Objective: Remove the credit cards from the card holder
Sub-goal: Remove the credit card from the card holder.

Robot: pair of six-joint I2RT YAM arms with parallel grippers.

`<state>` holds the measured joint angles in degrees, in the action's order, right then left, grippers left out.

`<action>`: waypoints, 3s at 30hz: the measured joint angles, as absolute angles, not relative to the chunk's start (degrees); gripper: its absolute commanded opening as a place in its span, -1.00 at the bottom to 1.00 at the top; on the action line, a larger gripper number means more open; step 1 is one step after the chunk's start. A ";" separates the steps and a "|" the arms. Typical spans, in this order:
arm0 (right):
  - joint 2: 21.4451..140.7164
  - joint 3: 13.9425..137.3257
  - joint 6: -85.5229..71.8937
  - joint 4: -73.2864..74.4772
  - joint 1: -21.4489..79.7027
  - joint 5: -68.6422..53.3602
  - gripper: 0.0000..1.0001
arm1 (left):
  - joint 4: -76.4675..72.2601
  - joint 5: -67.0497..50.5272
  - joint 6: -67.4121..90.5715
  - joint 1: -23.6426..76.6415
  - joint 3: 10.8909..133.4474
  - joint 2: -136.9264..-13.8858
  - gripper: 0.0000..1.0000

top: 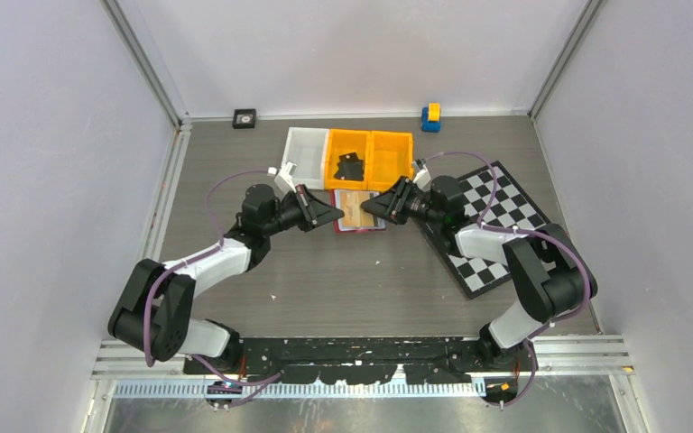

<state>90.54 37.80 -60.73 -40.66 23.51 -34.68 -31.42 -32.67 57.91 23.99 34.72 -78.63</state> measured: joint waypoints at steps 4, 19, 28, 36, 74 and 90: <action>91.48 37.80 -61.93 -42.89 23.64 -35.73 -0.34 | -32.93 -33.41 59.13 23.57 34.44 -78.63 -1.00; 91.92 37.63 -64.42 -48.16 24.91 -37.63 -0.32 | -38.50 -37.01 63.11 23.16 34.44 -80.99 -1.00; 91.79 35.59 -65.87 -52.97 24.73 -37.32 -0.63 | -40.93 -38.20 64.27 23.11 34.44 -81.54 -1.00; 90.45 34.26 -66.41 -55.27 24.43 -36.82 -0.97 | -41.34 -38.61 64.34 22.76 34.44 -82.08 -0.91; 86.48 34.04 -62.92 -47.81 22.59 -34.00 -0.99 | -41.58 -35.86 63.90 21.43 31.55 -77.93 -1.00; 83.79 33.89 -59.66 -39.77 21.87 -29.61 -0.99 | -31.66 -31.86 59.09 21.23 31.51 -73.87 -1.00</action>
